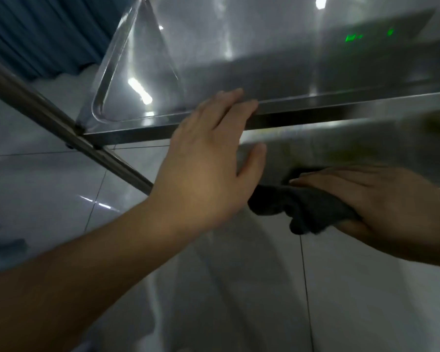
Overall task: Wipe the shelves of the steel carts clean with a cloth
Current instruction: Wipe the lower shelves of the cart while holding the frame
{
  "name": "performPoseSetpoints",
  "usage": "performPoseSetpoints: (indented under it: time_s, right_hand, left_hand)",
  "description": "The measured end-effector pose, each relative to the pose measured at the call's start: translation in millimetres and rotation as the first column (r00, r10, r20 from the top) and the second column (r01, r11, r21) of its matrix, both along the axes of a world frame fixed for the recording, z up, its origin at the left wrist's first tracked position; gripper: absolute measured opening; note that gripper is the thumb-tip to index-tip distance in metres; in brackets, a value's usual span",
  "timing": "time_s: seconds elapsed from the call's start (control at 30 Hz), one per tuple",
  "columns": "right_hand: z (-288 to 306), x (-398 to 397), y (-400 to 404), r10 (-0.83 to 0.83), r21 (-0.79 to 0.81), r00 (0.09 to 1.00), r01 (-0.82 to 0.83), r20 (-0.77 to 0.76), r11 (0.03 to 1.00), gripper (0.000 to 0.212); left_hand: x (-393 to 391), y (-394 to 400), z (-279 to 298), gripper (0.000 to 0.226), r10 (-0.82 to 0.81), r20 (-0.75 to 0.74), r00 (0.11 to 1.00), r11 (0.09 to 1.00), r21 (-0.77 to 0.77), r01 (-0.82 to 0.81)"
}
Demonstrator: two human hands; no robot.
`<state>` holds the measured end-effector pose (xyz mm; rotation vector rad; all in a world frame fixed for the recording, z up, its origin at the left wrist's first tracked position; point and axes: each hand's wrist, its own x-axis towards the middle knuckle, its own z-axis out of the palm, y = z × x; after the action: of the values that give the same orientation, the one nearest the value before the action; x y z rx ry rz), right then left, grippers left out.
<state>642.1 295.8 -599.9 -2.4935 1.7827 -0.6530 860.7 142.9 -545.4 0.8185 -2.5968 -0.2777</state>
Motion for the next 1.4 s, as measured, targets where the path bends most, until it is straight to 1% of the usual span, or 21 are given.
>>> performPoseSetpoints:
  time_s: [0.07, 0.1, 0.13, 0.17, 0.23, 0.33, 0.53, 0.7, 0.83, 0.9, 0.97, 1.03, 1.07, 1.1, 1.17, 1.2, 1.23, 1.27, 1.3, 1.33, 1.4]
  right_hand:
    - [-12, 7, -9, -0.089, 0.213, 0.993, 0.070, 0.081, 0.975, 0.030]
    - [-21, 7, -16, -0.127, 0.320, 0.986, 0.087, 0.109, 0.944, 0.023]
    - [-30, 5, -22, -0.160, 0.402, 0.979, 0.096, 0.129, 0.910, 0.023]
    - [-39, 2, -30, -0.184, 0.452, 0.973, 0.102, 0.141, 0.886, 0.032]
    - [-55, -1, -45, -0.254, 0.519, 0.954, 0.137, 0.161, 0.844, 0.052]
    - [-73, -4, -69, -0.346, 0.500, 0.918, 0.211, 0.193, 0.840, 0.064]
    - [-96, 4, -108, -0.449, 0.431, 0.845, 0.303, 0.290, 0.850, 0.042]
    - [-125, 19, -138, -0.516, 0.397, 0.779, 0.373, 0.358, 0.839, 0.033]
    - [-141, 44, -174, -0.548, 0.348, 0.733, 0.432, 0.403, 0.832, 0.027]
    - [-145, 62, -195, -0.534, 0.336, 0.745, 0.423, 0.401, 0.842, 0.030]
    - [-147, 82, -214, -0.522, 0.355, 0.758, 0.399, 0.391, 0.845, 0.042]
    - [-151, 108, -231, -0.533, 0.395, 0.764, 0.393, 0.363, 0.831, 0.050]
    - [-154, 122, -238, -0.539, 0.408, 0.770, 0.394, 0.343, 0.823, 0.051]
    - [-157, 136, -245, -0.534, 0.406, 0.780, 0.395, 0.325, 0.824, 0.050]
    - [-162, 165, -255, -0.503, 0.368, 0.808, 0.387, 0.307, 0.845, 0.044]
    - [-166, 178, -259, -0.464, 0.381, 0.844, 0.349, 0.269, 0.856, 0.041]
    - [-172, 189, -263, -0.384, 0.429, 0.904, 0.275, 0.189, 0.860, 0.041]
    - [-179, 199, -265, -0.278, 0.489, 0.957, 0.207, 0.077, 0.847, 0.047]
    - [-188, 205, -265, -0.202, 0.535, 0.979, 0.172, -0.003, 0.827, 0.057]
    - [-194, 207, -264, -0.188, 0.559, 0.982, 0.170, -0.026, 0.812, 0.065]
    - [-201, 202, -261, -0.212, 0.540, 0.977, 0.193, -0.026, 0.819, 0.072]
  left_hand:
    - [19, 5, -14, 0.048, -0.096, -0.054, 0.994, 0.995, -0.036, 0.094]
    - [28, 6, -24, 0.046, -0.140, -0.050, 0.989, 0.989, -0.044, 0.138]
    - [36, 6, -34, 0.046, -0.169, -0.022, 0.985, 0.985, -0.032, 0.168]
    - [43, 4, -46, 0.047, -0.174, 0.024, 0.984, 0.985, 0.000, 0.174]
    - [55, -4, -67, 0.048, -0.132, 0.139, 0.982, 0.990, 0.075, 0.122]
    - [65, -23, -97, 0.045, -0.080, 0.269, 0.960, 0.992, 0.116, 0.051]
    - [71, -47, -143, 0.044, 0.013, 0.354, 0.935, 0.974, 0.209, -0.092]
    - [80, -55, -168, 0.043, 0.062, 0.395, 0.917, 0.953, 0.249, -0.172]
    - [99, -66, -183, 0.044, 0.115, 0.418, 0.901, 0.914, 0.311, -0.261]
    - [113, -75, -188, 0.038, 0.124, 0.416, 0.901, 0.877, 0.378, -0.296]
    - [125, -81, -192, 0.028, 0.137, 0.435, 0.890, 0.832, 0.436, -0.342]
    - [138, -90, -197, 0.016, 0.184, 0.493, 0.850, 0.774, 0.461, -0.434]
    - [144, -95, -199, 0.014, 0.208, 0.527, 0.824, 0.744, 0.461, -0.483]
    - [150, -100, -201, 0.018, 0.231, 0.559, 0.796, 0.727, 0.444, -0.523]
    - [161, -111, -206, 0.043, 0.270, 0.638, 0.721, 0.731, 0.352, -0.585]
    - [164, -116, -207, 0.063, 0.282, 0.684, 0.672, 0.738, 0.293, -0.608]
    - [167, -120, -207, 0.088, 0.289, 0.721, 0.630, 0.735, 0.255, -0.628]
    - [168, -123, -206, 0.107, 0.288, 0.735, 0.614, 0.725, 0.251, -0.641]
    - [168, -126, -206, 0.114, 0.286, 0.728, 0.623, 0.711, 0.275, -0.647]
    - [166, -129, -206, 0.109, 0.291, 0.698, 0.654, 0.695, 0.316, -0.646]
    - [161, -137, -208, 0.074, 0.322, 0.549, 0.771, 0.665, 0.449, -0.597]
